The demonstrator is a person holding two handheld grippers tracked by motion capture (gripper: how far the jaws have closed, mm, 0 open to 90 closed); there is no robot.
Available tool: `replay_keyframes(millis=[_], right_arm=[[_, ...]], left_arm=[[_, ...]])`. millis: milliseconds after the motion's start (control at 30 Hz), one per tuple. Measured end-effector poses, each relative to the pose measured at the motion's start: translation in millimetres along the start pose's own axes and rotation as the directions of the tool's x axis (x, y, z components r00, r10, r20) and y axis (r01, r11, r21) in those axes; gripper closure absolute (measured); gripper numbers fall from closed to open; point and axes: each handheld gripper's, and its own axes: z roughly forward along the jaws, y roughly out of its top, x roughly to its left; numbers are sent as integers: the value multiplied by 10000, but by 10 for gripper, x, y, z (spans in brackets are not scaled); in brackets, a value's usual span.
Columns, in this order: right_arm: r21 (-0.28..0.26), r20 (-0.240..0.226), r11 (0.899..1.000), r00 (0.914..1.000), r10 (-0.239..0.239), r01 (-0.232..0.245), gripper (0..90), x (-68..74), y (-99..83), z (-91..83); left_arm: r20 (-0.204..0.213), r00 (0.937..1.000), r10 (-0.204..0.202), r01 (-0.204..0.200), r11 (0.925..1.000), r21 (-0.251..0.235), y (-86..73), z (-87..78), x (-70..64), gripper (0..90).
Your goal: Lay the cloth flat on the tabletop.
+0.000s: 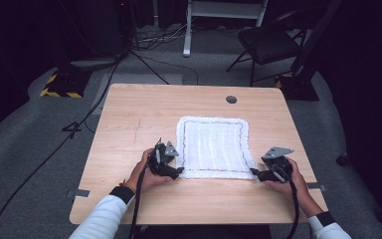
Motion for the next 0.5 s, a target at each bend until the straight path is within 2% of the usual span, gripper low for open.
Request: replay_keyframes(millis=[33, 167, 200, 233, 267, 367, 433, 500], right_arm=[[29, -16, 10000, 10000, 26, -26, 333, 14, -30, -29], [64, -195, 10000, 9998, 71, -69, 331, 16, -73, -65], [74, -420, 10000, 9991, 64, -61, 331, 11, -107, -92], [74, -420, 10000, 9991, 64, -61, 331, 11, -107, -92], [51, -678, 9999, 9977, 100, -97, 327, -5, -147, -114], [30, -790, 9999, 9968, 132, -130, 326, -10, -175, -131], [23, -762, 10000, 9971, 24, -23, 321, -8, -186, -142], [2, -640, 9998, 9978, -191, 191, 313, 9, -187, -153]], left_arm=[[102, 9999, 123, -123, 9999, -14, -22, -20, -59, 261], [330, 9994, 90, -89, 10000, -27, -70, -54, -130, 260], [445, 9990, -11, 12, 10000, -19, -104, -81, -163, 260], [445, 9990, -11, 12, 10000, -19, -104, -81, -163, 260], [514, 9987, -55, 55, 10000, -6, -137, -112, -204, 259], [282, 9996, 55, -57, 10000, 49, -160, -151, -252, 256], [135, 9998, 150, -152, 9998, 95, -183, -191, -282, 246], [132, 9999, 67, -67, 10000, 31, -205, -230, -291, 236]])
